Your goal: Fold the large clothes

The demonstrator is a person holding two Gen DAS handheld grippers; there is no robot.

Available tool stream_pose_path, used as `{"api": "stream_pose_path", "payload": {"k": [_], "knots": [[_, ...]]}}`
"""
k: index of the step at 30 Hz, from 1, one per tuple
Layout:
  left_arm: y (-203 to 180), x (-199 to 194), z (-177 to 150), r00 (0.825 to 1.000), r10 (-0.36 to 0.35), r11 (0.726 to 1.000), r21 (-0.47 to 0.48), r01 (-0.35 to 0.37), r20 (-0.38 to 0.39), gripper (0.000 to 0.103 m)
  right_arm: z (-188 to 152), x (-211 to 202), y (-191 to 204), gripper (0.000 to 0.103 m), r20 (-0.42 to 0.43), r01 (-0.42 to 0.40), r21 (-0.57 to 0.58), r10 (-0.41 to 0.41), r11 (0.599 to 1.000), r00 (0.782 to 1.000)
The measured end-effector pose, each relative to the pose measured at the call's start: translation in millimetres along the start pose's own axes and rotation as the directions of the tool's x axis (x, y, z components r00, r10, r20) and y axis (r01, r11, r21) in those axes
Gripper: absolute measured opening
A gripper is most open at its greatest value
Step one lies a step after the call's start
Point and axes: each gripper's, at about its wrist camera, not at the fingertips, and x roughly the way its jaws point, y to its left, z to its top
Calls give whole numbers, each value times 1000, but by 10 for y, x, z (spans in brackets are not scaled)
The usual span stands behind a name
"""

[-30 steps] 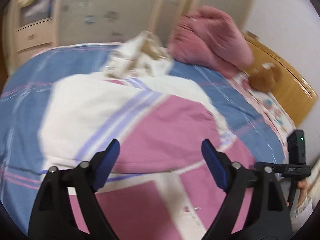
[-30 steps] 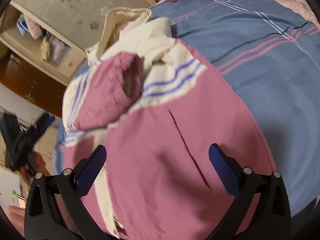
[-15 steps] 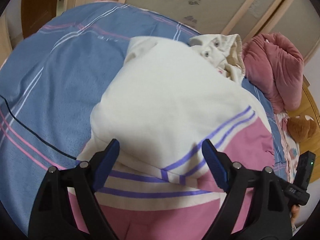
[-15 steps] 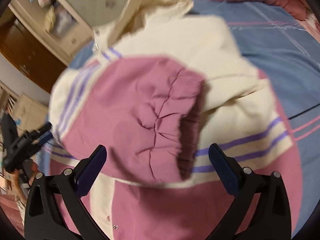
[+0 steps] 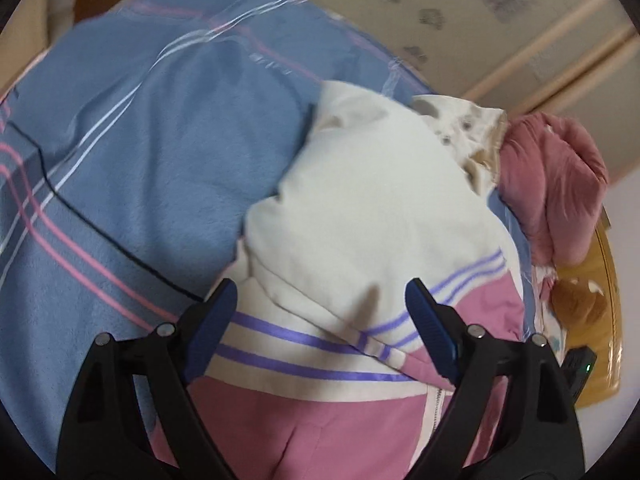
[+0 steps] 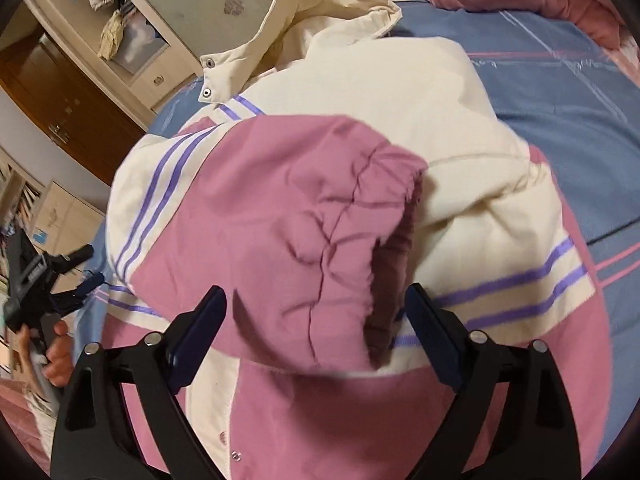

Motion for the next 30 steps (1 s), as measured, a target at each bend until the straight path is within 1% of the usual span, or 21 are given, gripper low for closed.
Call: {"api": "stream_pose_path", "payload": {"k": [1, 2, 3, 6, 9, 11, 13, 15, 17, 18, 19, 20, 21, 22, 23, 24, 26, 27, 28, 29, 30], "knots": [[-9, 24, 14, 1000, 14, 1000, 6, -14, -6, 87, 29, 32, 59, 57, -2, 38, -36, -38, 999, 999], [-34, 52, 22, 1000, 21, 1000, 15, -21, -5, 87, 55, 62, 95, 42, 0, 56, -58, -56, 997, 998], [-57, 69, 21, 1000, 15, 1000, 17, -15, -3, 87, 76, 80, 89, 37, -1, 59, -61, -59, 996, 998], [-107, 170, -2, 1000, -14, 1000, 4, 14, -22, 87, 205, 80, 34, 32, 17, 38, -26, -37, 999, 999], [-149, 282, -28, 999, 9, 1000, 3, -9, -33, 87, 480, -38, 146, 29, 104, 79, -66, -72, 995, 992], [-178, 312, -33, 1000, 16, 1000, 6, -16, -27, 87, 724, -154, 288, 27, 183, 124, -119, -101, 985, 978], [-206, 326, -41, 1000, 23, 1000, 9, -23, -16, 88, 937, -254, 409, 26, 256, 152, -160, -108, 975, 961], [-234, 357, -64, 1000, 26, 1000, 9, -26, -17, 89, 1080, -320, 426, 26, 306, 152, -164, -96, 975, 947], [-264, 382, -83, 1000, 27, 1000, 15, -27, -15, 92, 1143, -312, 304, 26, 308, 143, -118, -101, 983, 946], [-295, 408, -100, 999, 35, 999, 28, -35, -13, 93, 1149, -250, 213, 27, 287, 151, -86, -120, 985, 950], [-318, 429, -113, 999, 44, 998, 42, -43, -14, 93, 1120, -113, 87, 27, 240, 173, -54, -155, 984, 958], [-341, 452, -124, 998, 55, 997, 56, -55, -15, 93, 1089, -3, 5, 30, 204, 200, -47, -187, 979, 961], [-371, 477, -138, 997, 73, 994, 77, -72, -17, 93, 1018, 141, -79, 41, 166, 257, -60, -245, 964, 955], [-389, 477, -147, 996, 82, 992, 94, -80, -19, 93, 951, 218, -131, 49, 154, 298, -77, -284, 951, 946], [-413, 440, -157, 996, 85, 991, 110, -82, -17, 93, 870, 250, -170, 62, 161, 322, -95, -305, 942, 939], [-406, 378, -156, 997, 81, 990, 112, -80, -6, 93, 799, 227, -205, 70, 185, 332, -105, -309, 938, 933], [-442, 156, -141, 995, 72, 989, 122, -79, 64, 93, 687, 33, -263, 76, 252, 349, -84, -319, 933, 914], [-472, 71, -131, 993, 76, 987, 132, -88, 94, 93, 658, -57, -263, 76, 281, 340, -64, -310, 938, 908], [-517, -27, -115, 988, 80, 985, 142, -99, 129, 89, 618, -211, -254, 76, 338, 335, -19, -309, 942, 889], [-581, -133, -95, 985, 70, 984, 152, -94, 157, 79, 587, -322, -215, 76, 385, 334, 6, -311, 942, 869], [-622, -181, -72, 986, 50, 985, 155, -75, 160, 75, 567, -413, -173, 75, 423, 319, 8, -292, 948, 858]]}}
